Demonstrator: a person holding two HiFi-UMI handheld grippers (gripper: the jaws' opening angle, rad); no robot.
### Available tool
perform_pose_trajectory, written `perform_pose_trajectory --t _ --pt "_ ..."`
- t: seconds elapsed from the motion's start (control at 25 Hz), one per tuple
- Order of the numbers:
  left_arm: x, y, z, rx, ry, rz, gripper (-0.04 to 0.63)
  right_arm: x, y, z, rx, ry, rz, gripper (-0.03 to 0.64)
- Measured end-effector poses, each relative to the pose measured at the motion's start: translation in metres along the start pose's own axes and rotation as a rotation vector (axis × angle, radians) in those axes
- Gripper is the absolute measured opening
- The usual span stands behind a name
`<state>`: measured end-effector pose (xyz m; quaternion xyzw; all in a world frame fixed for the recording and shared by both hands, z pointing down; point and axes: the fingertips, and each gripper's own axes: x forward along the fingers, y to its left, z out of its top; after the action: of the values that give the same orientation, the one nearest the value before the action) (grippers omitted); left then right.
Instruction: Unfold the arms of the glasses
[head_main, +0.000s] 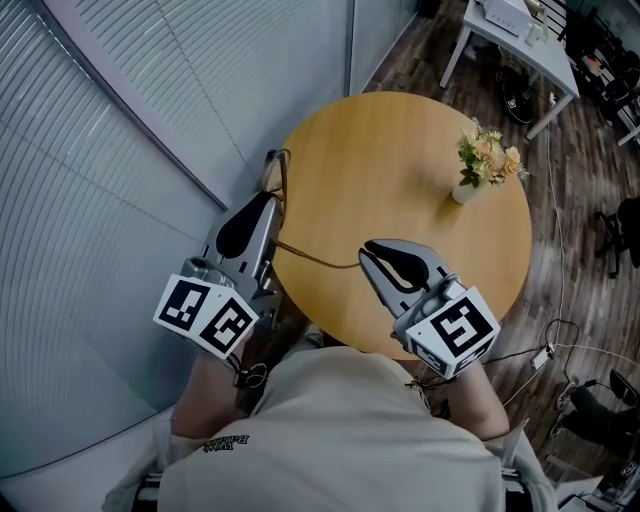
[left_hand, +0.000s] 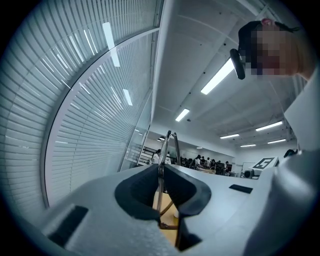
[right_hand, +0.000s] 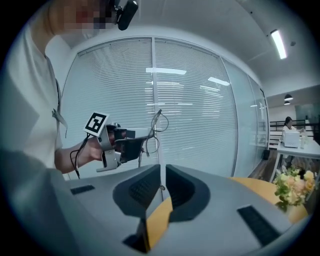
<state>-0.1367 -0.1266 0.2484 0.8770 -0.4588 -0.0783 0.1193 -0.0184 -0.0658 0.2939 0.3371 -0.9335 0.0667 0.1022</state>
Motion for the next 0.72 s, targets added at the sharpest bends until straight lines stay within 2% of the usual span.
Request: perform_pose_trajectory --t 0.16,0.32,0.52,0.72 --pt "-0.001 -0.004 -0.007 0.049 0.039 -0.002 0.044 -0.005 0.003 0.006 -0.007 -0.033 0.003 0.037" --pt "0.001 -0.01 -0.012 0.069 0.055 -0.021 0.044 -0.005 0.007 0.021 -0.078 -0.044 0.011 0.037" --pt "0.006 -0.027 -0.019 0.105 0.078 -0.058 0.044 0.002 0.019 0.031 -0.173 0.011 0.068 0.044" --pt "0.008 -0.049 -0.024 0.165 0.098 -0.106 0.044 0.016 0.028 0.026 -0.201 0.056 0.114 0.06"
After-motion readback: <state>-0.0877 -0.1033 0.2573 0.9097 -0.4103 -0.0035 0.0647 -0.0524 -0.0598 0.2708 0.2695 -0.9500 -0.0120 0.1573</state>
